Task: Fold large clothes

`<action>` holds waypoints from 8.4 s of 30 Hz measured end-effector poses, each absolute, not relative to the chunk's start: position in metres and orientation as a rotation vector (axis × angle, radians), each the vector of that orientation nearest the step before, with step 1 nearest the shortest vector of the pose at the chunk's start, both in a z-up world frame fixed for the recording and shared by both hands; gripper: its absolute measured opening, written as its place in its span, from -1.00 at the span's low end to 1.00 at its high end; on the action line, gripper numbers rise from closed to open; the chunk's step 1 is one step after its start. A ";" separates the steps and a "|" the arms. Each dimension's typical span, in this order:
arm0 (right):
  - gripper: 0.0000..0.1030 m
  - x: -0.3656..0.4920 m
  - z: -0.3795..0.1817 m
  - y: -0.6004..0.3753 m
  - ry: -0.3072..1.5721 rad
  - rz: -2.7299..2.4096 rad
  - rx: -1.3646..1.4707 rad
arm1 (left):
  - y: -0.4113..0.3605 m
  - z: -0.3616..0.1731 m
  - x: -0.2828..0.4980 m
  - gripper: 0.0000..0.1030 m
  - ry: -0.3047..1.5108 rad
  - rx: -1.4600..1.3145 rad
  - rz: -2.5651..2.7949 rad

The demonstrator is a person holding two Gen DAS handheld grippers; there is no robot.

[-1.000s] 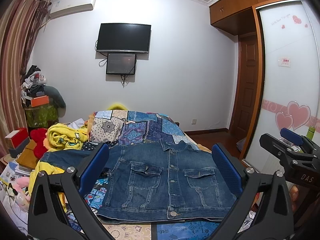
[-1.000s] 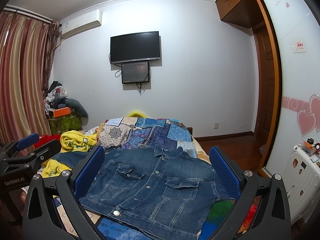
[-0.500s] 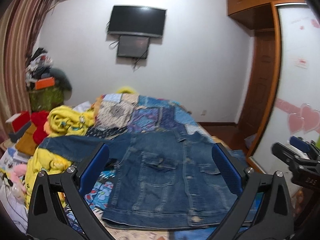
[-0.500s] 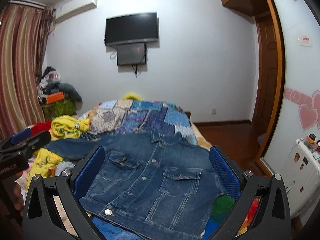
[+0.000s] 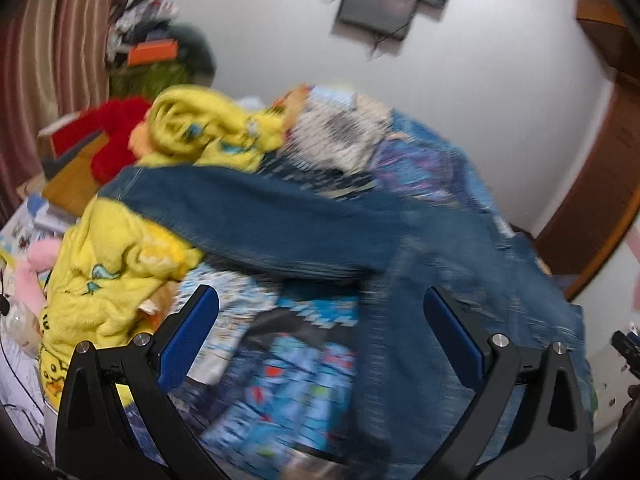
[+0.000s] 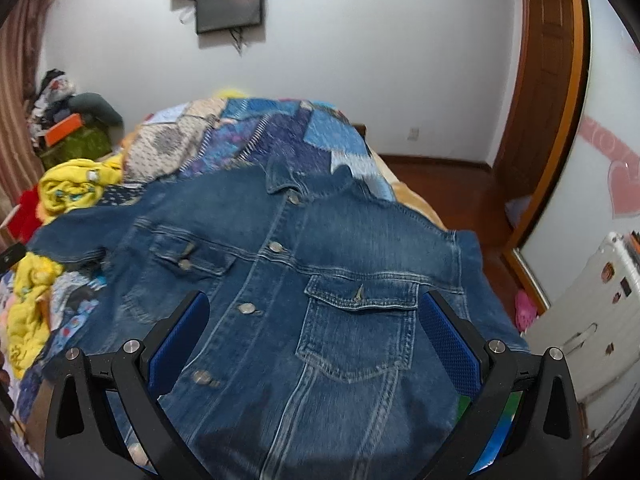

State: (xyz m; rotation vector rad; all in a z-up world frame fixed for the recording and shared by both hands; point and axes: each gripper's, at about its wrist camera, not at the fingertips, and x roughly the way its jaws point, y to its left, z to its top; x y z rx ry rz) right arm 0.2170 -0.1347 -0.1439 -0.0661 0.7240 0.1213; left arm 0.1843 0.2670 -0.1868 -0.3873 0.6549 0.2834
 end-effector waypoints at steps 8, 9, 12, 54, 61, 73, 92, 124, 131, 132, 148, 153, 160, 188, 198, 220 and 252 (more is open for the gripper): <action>1.00 0.262 -0.151 -0.128 0.755 0.114 -0.055 | 0.360 -0.255 0.228 0.89 0.810 -0.647 0.208; 1.00 0.266 -0.152 -0.127 0.758 0.114 -0.054 | 0.368 -0.262 0.233 0.80 0.814 -0.680 0.200; 1.00 0.277 -0.159 -0.124 0.782 0.118 -0.049 | 0.388 -0.284 0.249 0.71 0.826 -0.796 0.173; 1.00 0.246 -0.145 -0.183 0.771 0.170 0.089 | 0.017 -0.211 0.378 -0.92 0.901 0.082 -0.290; 1.00 0.242 -0.149 -0.191 0.778 0.173 0.079 | 0.022 -0.244 0.380 -0.85 1.041 -0.013 -0.281; 1.00 0.239 -0.147 -0.191 0.768 0.177 0.079 | 0.132 -0.210 0.350 0.38 0.944 -0.547 -0.265; 1.00 0.243 -0.155 -0.201 0.791 0.146 0.088 | 0.197 -0.265 0.379 0.36 1.047 -0.798 -0.133; 1.00 0.238 -0.165 -0.257 0.815 0.054 0.139 | -0.104 -0.219 0.417 -0.87 1.043 0.030 -0.491; 1.00 0.240 -0.181 -0.288 0.870 -0.001 0.192 | -0.112 -0.222 0.398 0.03 1.088 0.086 -0.536; 1.00 0.240 -0.183 -0.293 0.875 0.000 0.210 | -0.108 -0.218 0.395 0.14 1.076 0.079 -0.535; 1.00 0.258 -0.257 -0.375 1.068 0.062 0.643 | 0.053 -0.193 0.378 0.65 0.947 -0.124 -0.102; 1.00 0.277 -0.272 -0.390 1.050 0.051 0.727 | 0.083 -0.213 0.375 0.65 0.971 -0.219 -0.048; 0.02 0.299 -0.285 -0.408 1.038 -0.123 0.738 | 0.094 -0.223 0.362 0.65 0.982 -0.251 -0.013; -0.82 0.321 -0.170 -0.153 0.985 0.336 0.104 | 0.112 -0.161 0.291 0.66 0.815 -0.117 -0.032; -0.02 0.302 -0.192 -0.180 1.174 0.450 0.203 | 0.071 -0.144 0.300 0.67 0.807 -0.021 -0.091; 0.39 0.276 -0.202 -0.299 1.021 0.166 0.269 | -0.183 -0.179 0.385 0.69 0.879 0.466 -0.469; 0.54 0.273 -0.234 -0.275 1.087 0.159 0.085 | -0.010 -0.211 0.401 -0.18 1.065 -0.098 -0.264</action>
